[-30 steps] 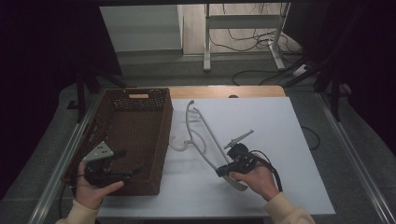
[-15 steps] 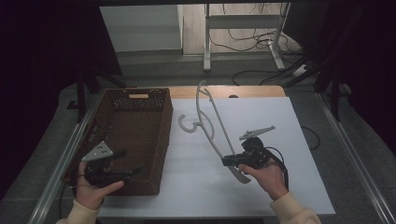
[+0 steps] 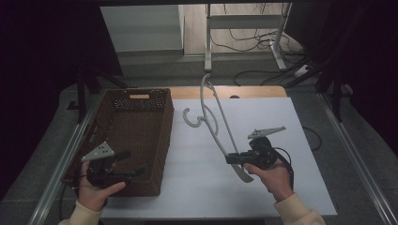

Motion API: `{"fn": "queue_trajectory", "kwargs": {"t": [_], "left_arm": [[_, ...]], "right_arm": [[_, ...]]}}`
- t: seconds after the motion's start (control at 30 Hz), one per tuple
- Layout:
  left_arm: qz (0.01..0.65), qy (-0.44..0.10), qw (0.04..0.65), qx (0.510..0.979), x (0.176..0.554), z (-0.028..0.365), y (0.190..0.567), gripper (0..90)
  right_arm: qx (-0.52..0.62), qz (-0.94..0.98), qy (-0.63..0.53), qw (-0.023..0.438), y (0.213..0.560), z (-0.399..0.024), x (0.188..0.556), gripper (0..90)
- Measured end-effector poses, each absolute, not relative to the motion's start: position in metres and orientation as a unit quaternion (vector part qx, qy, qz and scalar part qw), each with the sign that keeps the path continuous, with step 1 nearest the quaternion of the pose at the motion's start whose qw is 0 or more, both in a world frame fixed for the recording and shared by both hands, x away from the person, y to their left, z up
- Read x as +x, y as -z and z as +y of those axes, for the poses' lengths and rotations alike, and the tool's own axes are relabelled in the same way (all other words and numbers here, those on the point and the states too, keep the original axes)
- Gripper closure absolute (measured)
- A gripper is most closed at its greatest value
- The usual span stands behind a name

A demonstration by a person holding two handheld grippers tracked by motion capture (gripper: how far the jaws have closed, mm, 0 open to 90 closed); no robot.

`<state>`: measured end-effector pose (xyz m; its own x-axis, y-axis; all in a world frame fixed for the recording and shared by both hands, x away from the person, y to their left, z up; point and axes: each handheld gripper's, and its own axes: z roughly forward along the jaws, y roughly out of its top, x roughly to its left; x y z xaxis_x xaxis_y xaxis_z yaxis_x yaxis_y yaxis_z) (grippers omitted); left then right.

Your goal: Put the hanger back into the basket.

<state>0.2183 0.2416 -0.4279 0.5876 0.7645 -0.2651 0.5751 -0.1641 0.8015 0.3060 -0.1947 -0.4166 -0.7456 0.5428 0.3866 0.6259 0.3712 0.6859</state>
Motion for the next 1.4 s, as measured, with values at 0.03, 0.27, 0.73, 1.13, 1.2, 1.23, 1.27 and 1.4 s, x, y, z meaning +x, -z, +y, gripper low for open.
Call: {"fn": "queue_trajectory", "kwargs": {"t": [0.03, 0.27, 0.73, 1.13, 1.2, 1.23, 1.27, 1.4], "left_arm": [[0.443, -0.099, 0.472, 0.756, 0.218, 0.241, 0.428, 13.0], [0.441, -0.093, 0.475, 0.756, 0.219, 0.239, 0.428, 13.2], [0.429, -0.043, 0.503, 0.748, 0.231, 0.209, 0.424, 14.7], [0.417, -0.033, 0.508, 0.753, 0.246, 0.178, 0.418, 15.1], [0.421, -0.032, 0.509, 0.75, 0.248, 0.175, 0.418, 15.4], [0.422, -0.031, 0.51, 0.749, 0.249, 0.173, 0.419, 15.5], [0.423, -0.03, 0.51, 0.749, 0.251, 0.171, 0.419, 15.5], [0.422, -0.02, 0.515, 0.746, 0.257, 0.161, 0.421, 15.5]], "right_arm": [[-0.353, -0.825, 0.438, 0.046, 0.416, -0.195, 0.305, 82.6], [-0.345, -0.823, 0.448, 0.047, 0.413, -0.197, 0.303, 82.6], [-0.336, -0.819, 0.462, 0.044, 0.411, -0.196, 0.301, 82.5], [-0.333, -0.816, 0.47, 0.051, 0.412, -0.194, 0.299, 82.5], [-0.333, -0.815, 0.471, 0.05, 0.413, -0.193, 0.298, 82.5], [-0.333, -0.815, 0.471, 0.05, 0.412, -0.193, 0.298, 82.5], [-0.332, -0.815, 0.472, 0.05, 0.412, -0.192, 0.298, 82.5], [-0.328, -0.815, 0.475, 0.047, 0.412, -0.189, 0.296, 82.5]]}}
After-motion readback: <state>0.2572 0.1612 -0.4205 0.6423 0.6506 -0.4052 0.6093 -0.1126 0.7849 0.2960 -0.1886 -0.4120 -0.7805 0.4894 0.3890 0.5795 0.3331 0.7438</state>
